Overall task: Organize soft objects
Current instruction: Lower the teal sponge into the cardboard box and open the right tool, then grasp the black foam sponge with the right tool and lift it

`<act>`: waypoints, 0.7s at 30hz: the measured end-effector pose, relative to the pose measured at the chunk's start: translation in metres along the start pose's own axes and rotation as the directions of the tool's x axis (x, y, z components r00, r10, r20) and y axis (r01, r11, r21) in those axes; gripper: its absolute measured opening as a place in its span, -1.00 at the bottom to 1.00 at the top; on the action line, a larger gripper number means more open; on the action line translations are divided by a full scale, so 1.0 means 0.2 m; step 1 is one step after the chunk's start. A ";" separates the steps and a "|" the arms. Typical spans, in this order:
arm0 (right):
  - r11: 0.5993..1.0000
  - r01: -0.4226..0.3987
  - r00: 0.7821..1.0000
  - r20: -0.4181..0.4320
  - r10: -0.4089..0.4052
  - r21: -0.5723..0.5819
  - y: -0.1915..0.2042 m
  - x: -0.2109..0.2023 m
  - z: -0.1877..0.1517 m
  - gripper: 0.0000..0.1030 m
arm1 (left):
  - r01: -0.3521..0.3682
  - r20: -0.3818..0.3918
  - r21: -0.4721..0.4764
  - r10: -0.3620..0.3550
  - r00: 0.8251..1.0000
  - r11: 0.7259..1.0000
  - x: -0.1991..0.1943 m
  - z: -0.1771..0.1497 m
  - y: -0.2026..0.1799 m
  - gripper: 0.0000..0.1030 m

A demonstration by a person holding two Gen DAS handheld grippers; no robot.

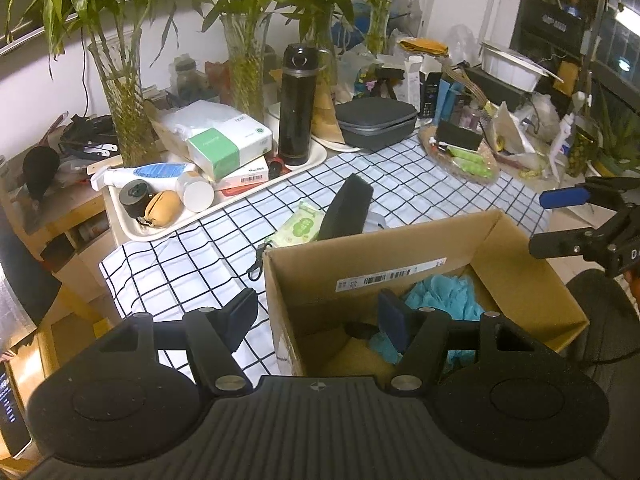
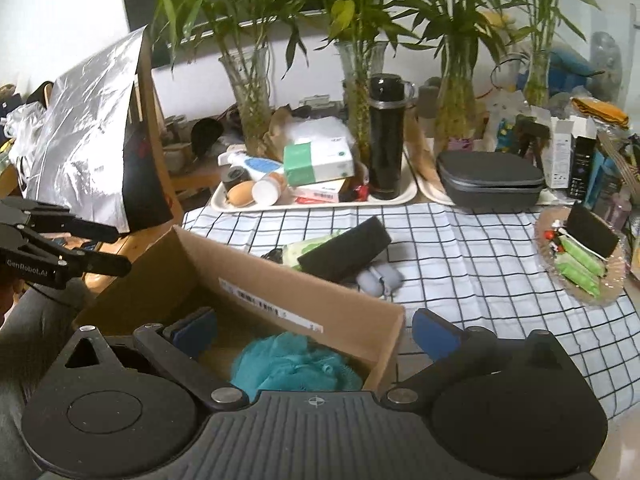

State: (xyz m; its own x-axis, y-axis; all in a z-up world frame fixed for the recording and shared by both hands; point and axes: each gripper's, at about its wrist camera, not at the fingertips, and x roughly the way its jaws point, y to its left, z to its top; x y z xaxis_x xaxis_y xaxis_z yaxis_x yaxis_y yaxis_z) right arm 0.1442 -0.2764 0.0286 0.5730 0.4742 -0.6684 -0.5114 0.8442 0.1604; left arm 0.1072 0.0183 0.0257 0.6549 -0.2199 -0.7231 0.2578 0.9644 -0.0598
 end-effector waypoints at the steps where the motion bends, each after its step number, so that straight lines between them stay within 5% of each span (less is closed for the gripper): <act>1: 1.000 0.003 1.000 0.003 -0.003 0.007 -0.01 0.00 0.00 1.00 | 0.002 0.004 -0.004 -0.002 1.000 1.000 0.00 0.00 0.01 0.26; 21: 0.991 0.020 0.999 0.037 -0.025 0.131 -0.23 0.13 0.05 1.00 | 0.047 0.033 -0.080 -0.044 0.998 0.996 0.11 0.08 0.14 0.26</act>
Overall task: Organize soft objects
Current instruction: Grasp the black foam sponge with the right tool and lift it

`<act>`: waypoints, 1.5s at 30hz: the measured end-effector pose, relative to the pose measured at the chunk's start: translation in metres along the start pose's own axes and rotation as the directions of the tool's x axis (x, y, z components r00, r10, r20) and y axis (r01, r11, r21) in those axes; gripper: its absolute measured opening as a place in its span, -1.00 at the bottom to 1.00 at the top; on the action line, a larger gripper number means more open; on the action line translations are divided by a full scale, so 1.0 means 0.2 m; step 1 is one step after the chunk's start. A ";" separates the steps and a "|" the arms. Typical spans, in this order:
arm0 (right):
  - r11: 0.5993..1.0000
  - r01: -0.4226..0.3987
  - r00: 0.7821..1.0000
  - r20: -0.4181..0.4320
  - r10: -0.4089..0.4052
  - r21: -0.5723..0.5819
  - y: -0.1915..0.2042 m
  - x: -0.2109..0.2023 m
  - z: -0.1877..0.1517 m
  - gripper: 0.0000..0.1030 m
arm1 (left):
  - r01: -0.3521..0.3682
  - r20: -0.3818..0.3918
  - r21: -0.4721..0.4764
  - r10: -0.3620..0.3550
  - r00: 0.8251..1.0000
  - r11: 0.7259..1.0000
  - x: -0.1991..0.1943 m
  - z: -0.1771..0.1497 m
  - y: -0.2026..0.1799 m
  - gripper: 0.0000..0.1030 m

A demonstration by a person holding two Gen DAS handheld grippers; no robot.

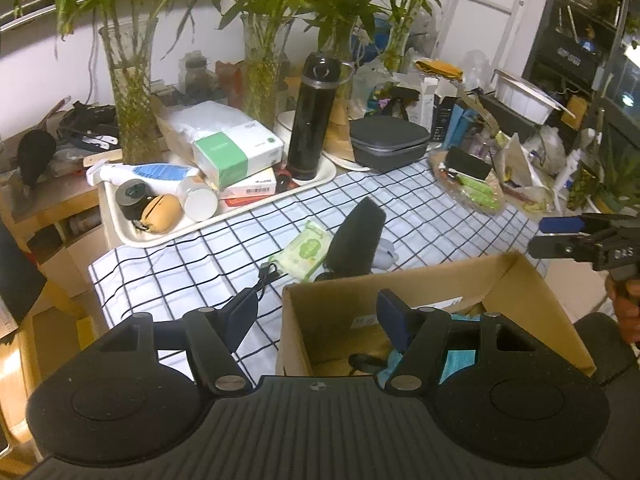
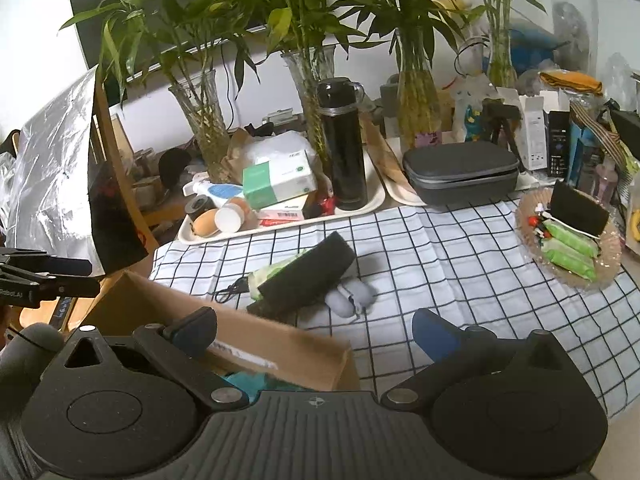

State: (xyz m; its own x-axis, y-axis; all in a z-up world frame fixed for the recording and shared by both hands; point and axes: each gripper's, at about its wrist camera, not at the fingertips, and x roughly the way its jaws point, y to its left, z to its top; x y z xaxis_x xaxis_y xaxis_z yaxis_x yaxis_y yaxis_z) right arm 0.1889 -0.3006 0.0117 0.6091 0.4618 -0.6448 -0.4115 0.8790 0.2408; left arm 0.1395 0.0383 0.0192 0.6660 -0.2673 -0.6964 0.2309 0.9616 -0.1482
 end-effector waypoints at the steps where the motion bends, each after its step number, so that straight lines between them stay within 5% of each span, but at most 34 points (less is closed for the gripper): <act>1: 1.000 0.000 1.000 -0.001 0.000 0.002 -0.01 0.01 0.01 1.00 | 0.011 0.001 0.007 -0.011 1.000 1.000 0.01 0.01 0.00 0.26; 27: 0.989 -0.091 0.993 -0.085 0.081 -0.118 -0.20 0.40 0.19 1.00 | 0.044 0.033 -0.081 -0.041 0.999 0.996 0.14 0.04 0.17 0.26; 45: 0.930 -0.253 0.952 -0.242 0.189 -0.267 -0.18 0.84 0.29 1.00 | 0.055 0.021 -0.135 -0.052 0.998 0.989 0.19 -0.01 0.24 0.26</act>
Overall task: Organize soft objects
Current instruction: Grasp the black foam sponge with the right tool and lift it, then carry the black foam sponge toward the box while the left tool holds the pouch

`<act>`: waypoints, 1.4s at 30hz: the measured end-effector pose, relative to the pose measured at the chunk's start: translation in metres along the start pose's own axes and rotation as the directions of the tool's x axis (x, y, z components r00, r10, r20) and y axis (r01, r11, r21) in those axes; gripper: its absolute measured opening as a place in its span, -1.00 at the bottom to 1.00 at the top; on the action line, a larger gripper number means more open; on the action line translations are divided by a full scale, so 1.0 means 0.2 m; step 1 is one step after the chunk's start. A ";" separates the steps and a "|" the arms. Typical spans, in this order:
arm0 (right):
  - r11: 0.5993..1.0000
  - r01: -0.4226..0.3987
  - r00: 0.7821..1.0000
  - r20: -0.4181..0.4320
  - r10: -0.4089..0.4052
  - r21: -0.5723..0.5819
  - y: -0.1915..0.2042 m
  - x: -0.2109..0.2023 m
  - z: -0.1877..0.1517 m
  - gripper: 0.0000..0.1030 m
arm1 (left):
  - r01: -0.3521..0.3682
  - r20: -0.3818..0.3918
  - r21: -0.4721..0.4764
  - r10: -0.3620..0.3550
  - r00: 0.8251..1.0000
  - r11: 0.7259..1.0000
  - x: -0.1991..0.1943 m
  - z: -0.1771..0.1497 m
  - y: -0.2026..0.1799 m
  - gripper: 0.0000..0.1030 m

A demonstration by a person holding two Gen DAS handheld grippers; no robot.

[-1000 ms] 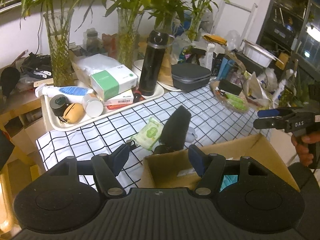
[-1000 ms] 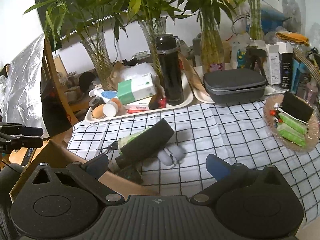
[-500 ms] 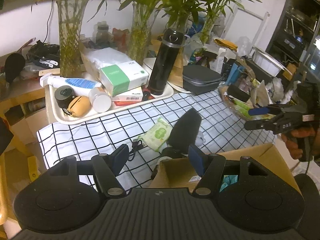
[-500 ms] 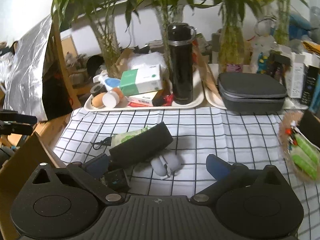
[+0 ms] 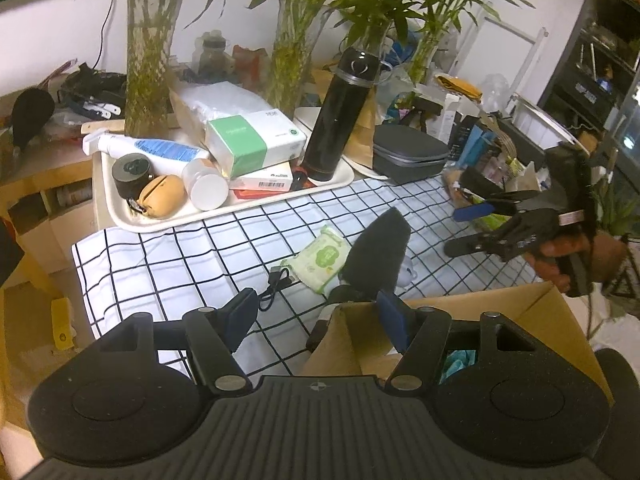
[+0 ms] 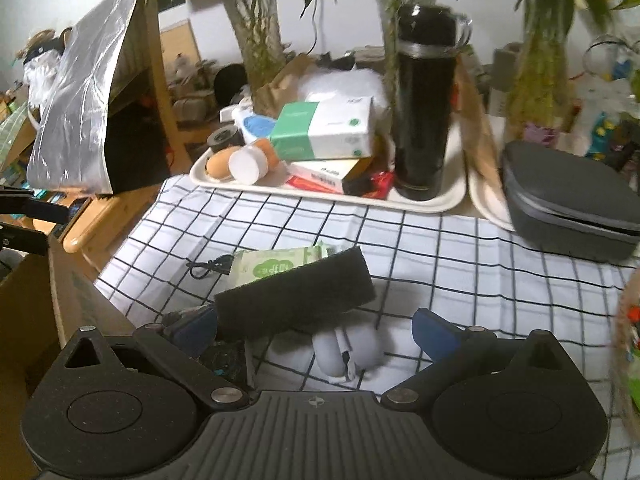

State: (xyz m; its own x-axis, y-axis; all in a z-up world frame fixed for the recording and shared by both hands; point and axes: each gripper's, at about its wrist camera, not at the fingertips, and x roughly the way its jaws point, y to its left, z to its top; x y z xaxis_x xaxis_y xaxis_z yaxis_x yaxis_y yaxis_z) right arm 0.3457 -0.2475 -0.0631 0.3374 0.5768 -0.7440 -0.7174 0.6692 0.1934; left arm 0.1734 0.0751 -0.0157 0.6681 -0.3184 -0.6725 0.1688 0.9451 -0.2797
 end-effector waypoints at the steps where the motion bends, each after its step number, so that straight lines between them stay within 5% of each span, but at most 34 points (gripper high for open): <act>1: 1.000 0.002 1.000 -0.009 -0.002 -0.007 -0.01 0.03 0.01 1.00 | 0.000 0.000 -0.008 0.000 1.000 1.000 0.00 0.00 0.01 0.26; 12: 0.992 -0.109 0.994 -0.022 0.110 0.062 -0.18 0.34 0.07 0.96 | 0.004 0.006 -0.032 -0.003 1.000 0.999 -0.01 0.00 0.04 0.26; 19: 0.958 -0.243 0.968 -0.027 0.250 0.151 -0.21 0.46 0.07 0.41 | -0.006 0.016 -0.068 0.007 1.000 0.998 -0.04 0.00 0.07 0.26; 26: 0.969 -0.228 0.974 0.014 0.228 0.099 -0.14 0.34 0.08 0.02 | -0.005 0.028 -0.088 0.008 1.000 0.996 -0.05 0.01 0.09 0.26; 34: 0.984 -0.130 0.984 0.135 0.114 0.119 -0.12 0.08 0.07 -0.04 | -0.025 0.036 -0.055 0.027 0.999 0.998 -0.05 0.07 0.10 0.26; 42: 0.988 -0.032 0.976 0.219 -0.002 0.151 -0.12 -0.21 0.01 -0.05 | -0.032 -0.034 0.048 0.033 0.999 0.998 0.21 0.17 0.20 0.25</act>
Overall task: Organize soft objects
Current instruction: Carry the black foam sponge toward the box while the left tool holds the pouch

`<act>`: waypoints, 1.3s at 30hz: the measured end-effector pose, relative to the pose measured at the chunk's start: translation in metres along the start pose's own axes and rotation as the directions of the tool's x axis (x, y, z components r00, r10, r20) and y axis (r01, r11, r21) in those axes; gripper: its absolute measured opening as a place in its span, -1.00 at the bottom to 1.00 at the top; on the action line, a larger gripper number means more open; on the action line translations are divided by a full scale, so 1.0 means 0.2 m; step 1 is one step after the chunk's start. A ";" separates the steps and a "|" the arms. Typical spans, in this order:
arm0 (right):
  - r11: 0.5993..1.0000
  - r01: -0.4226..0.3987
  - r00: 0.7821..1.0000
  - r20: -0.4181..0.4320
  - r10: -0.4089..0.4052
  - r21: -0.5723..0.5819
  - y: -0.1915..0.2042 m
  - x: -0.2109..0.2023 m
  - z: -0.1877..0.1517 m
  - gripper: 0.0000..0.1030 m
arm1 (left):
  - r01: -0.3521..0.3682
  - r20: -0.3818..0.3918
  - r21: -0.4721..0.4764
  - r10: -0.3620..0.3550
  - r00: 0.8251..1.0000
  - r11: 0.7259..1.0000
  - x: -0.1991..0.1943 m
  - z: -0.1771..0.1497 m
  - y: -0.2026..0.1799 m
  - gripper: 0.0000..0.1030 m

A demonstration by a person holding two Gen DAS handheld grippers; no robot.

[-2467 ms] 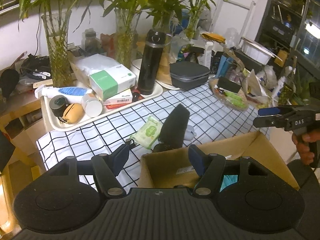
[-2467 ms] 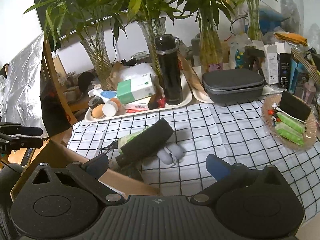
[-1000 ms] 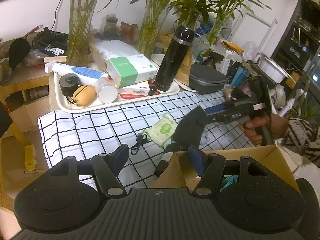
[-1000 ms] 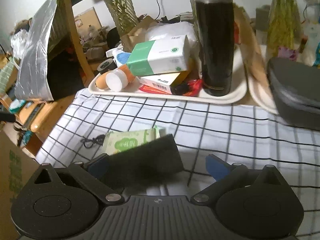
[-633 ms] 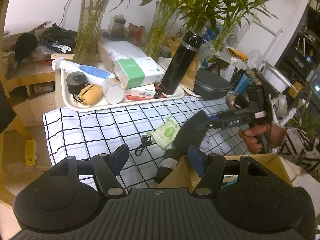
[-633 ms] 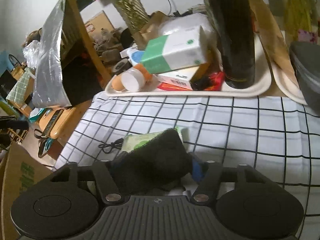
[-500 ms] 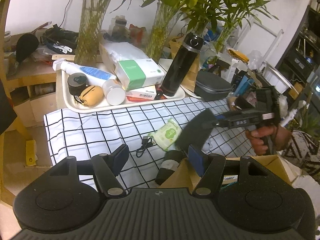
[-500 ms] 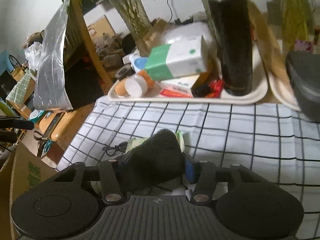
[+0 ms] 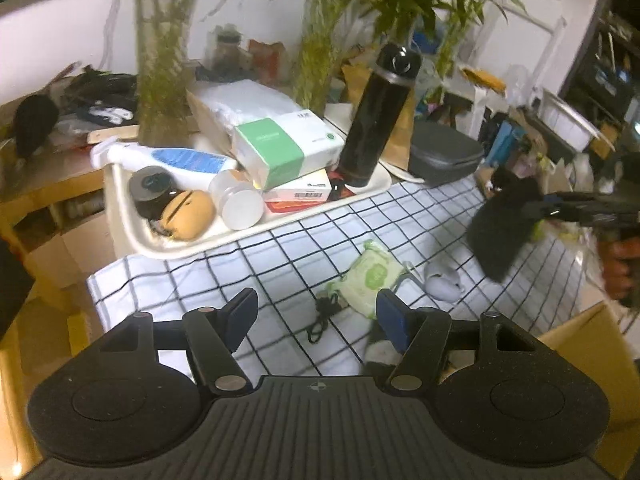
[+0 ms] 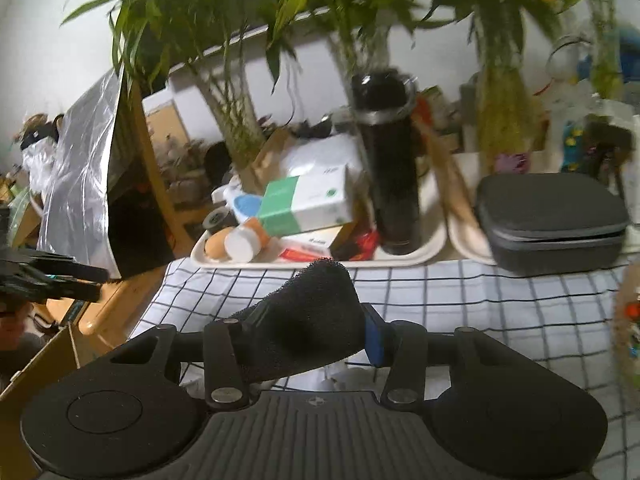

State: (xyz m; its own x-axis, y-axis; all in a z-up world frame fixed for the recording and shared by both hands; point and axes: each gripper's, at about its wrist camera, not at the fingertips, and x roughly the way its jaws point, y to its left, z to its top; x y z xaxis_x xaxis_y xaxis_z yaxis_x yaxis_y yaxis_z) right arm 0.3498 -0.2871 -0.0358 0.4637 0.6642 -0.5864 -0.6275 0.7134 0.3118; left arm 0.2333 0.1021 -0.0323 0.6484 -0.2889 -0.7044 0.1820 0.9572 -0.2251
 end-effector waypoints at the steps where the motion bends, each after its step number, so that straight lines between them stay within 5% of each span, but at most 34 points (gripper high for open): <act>1: 1.000 0.010 1.000 0.011 -0.010 0.010 0.00 -0.03 -0.01 -0.05 | 0.014 -0.007 0.011 -0.014 1.000 1.000 0.04 0.01 0.01 0.25; 13: 0.995 0.065 0.993 0.091 -0.072 0.080 0.02 -0.30 -0.10 -0.07 | 0.077 -0.177 0.125 -0.054 0.983 0.989 0.54 -0.08 0.05 0.03; 20: 0.991 0.078 0.986 0.138 -0.093 0.110 0.01 -0.39 -0.10 -0.07 | 0.020 -0.197 0.283 0.038 0.980 0.959 0.66 -0.15 -0.04 -0.64; 24: 0.990 0.085 0.985 0.142 -0.101 0.115 0.00 -0.41 -0.10 -0.07 | 0.001 -0.206 0.266 0.056 0.977 0.964 0.64 -0.15 -0.05 -0.69; 39: 0.990 0.099 0.991 0.080 -0.107 0.096 0.07 -0.32 -0.15 -0.09 | -0.047 -0.006 0.160 0.048 0.999 0.986 0.14 -0.03 -0.05 -0.75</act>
State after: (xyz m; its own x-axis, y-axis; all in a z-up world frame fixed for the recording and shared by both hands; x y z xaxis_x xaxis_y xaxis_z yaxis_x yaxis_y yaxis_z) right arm 0.2926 -0.3272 -0.0157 0.5770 0.5995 -0.5546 -0.5152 0.7941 0.3224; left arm 0.2440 0.0841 -0.0535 0.6521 -0.2424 -0.7184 0.2675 0.9601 -0.0811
